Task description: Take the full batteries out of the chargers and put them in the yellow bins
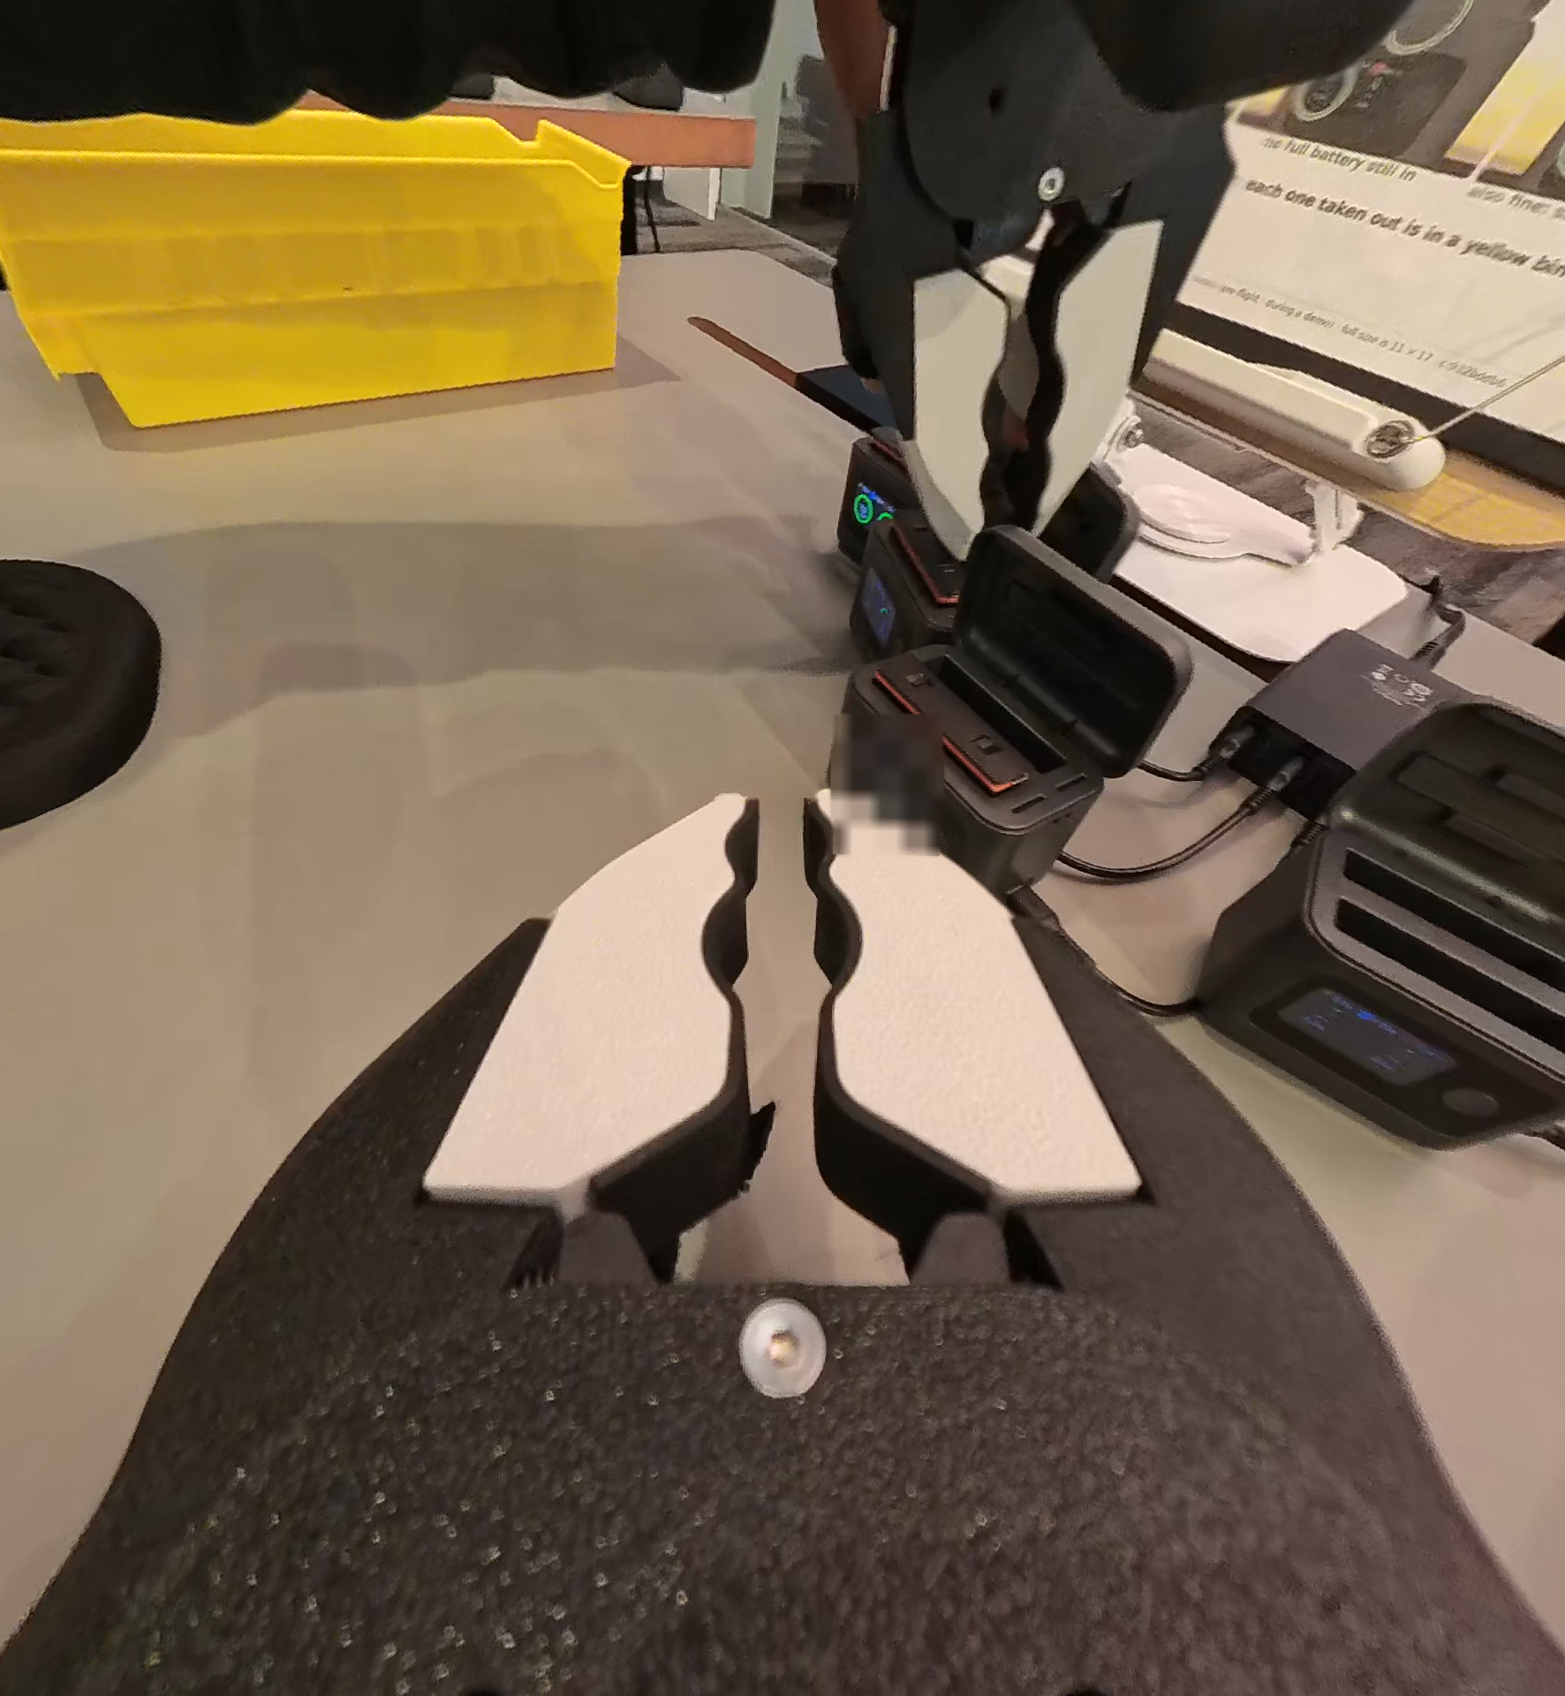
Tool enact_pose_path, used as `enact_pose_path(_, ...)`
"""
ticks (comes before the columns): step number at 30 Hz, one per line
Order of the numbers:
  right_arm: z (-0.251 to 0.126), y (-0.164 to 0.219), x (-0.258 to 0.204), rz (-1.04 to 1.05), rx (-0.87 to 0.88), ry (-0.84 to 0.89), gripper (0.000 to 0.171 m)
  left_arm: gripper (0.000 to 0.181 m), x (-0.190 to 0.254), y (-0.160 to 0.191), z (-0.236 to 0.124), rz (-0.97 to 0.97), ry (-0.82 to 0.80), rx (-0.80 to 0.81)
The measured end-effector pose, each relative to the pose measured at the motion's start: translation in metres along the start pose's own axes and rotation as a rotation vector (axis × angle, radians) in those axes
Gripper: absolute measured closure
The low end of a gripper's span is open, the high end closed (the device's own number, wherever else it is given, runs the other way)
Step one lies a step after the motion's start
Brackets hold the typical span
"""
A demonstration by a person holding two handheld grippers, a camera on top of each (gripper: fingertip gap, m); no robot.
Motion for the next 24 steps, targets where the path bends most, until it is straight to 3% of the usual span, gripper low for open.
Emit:
enact_pose_path(6,-0.011,0.001,0.026,0.091,0.014,0.152,0.171,0.165,0.002,0.000,-0.002,-0.020,-0.011,0.035)
enact_pose_path(20,-0.026,0.000,0.051,0.189,0.069,0.252,0.171,0.166,0.005,0.004,-0.009,-0.335,-0.030,0.490)
enact_pose_path(24,-0.025,0.001,0.051,0.194,0.064,0.245,0.171,0.165,0.006,0.007,-0.008,-0.387,-0.034,0.553)
Point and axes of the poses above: each gripper's, where its closed fingertips meet, z out along the fingers, y out of its underside, x = y × z across the jaws, the point moved 2 cm from there along -z, back along the fingers, and after that the axes turned 8 degrees about -y, right-handed, at the moved point
